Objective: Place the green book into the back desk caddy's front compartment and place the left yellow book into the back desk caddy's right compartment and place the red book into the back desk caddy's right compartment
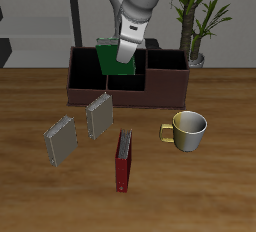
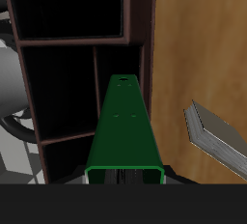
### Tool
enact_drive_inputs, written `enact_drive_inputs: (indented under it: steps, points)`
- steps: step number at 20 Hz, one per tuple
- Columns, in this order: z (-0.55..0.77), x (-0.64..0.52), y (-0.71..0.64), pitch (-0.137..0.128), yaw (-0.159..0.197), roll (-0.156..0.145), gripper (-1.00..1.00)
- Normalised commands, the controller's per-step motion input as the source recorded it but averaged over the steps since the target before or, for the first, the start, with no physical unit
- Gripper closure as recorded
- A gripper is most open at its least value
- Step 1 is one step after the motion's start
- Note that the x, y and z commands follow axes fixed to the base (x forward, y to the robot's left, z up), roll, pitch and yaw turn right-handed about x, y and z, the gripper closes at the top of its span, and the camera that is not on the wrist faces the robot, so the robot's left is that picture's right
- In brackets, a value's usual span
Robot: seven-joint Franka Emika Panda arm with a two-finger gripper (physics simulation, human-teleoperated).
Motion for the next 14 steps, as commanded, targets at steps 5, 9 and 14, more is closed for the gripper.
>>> enact_drive_inputs:
  steps: [5, 9, 14]
  points:
    - [-0.08, 0.07, 0.02, 0.012, 0.023, -0.002, 1.00]
    - [-0.15, 0.04, 0.15, 0.031, 0.020, 0.015, 1.00]
    - [-0.13, 0.04, 0.11, 0.012, 0.015, 0.010, 1.00]
